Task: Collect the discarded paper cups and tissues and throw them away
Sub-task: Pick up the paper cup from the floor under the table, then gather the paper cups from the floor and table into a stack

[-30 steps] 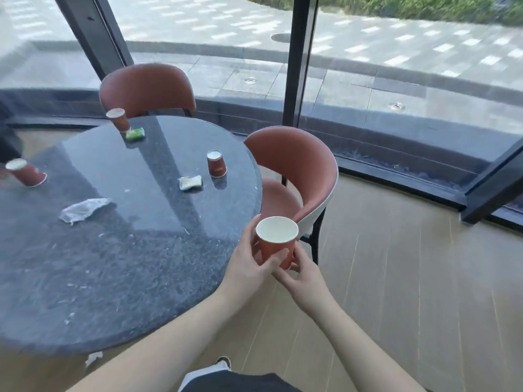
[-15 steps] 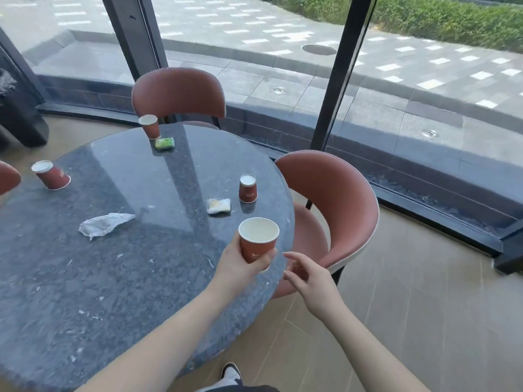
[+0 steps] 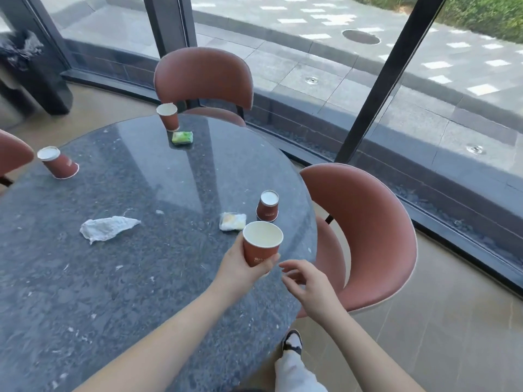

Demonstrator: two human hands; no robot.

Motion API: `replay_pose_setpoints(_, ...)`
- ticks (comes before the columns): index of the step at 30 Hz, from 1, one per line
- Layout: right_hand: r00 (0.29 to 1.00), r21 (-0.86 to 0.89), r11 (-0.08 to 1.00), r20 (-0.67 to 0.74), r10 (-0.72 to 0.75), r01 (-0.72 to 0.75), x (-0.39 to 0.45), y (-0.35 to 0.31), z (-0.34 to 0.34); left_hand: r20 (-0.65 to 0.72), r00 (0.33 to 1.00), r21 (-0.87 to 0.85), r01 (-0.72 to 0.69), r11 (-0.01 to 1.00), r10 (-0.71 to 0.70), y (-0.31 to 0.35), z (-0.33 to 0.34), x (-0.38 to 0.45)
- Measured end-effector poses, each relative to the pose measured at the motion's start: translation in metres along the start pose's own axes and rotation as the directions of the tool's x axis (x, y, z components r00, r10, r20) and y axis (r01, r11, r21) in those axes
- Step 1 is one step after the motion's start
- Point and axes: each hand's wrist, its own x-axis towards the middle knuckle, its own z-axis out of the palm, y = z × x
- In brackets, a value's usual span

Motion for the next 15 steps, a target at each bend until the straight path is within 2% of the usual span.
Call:
replay_pose_setpoints(3,0.998,-0.004,0.999,0.058,-0.032,0.033,0.037,0.007,-0.006,-0.051,0.998,-0.01,0.046,0.999,-0.047,0.0,0.002,0.016)
replay_pose_setpoints(9,0.972,-0.032,0.997,0.227,-0.06,0.069,0.121,0.008,-0.024,-0.245,0.96,0.001,0.138,0.99,-0.134,0.01,0.005,0.041)
replay_pose_setpoints(15,0.959,-0.121,0.966,0.196,-0.203,0.229,0.204,-0.004,-0.029,-0.368,0.905,-0.001,0.231,0.973,-0.215,0.006,0.012,0.05)
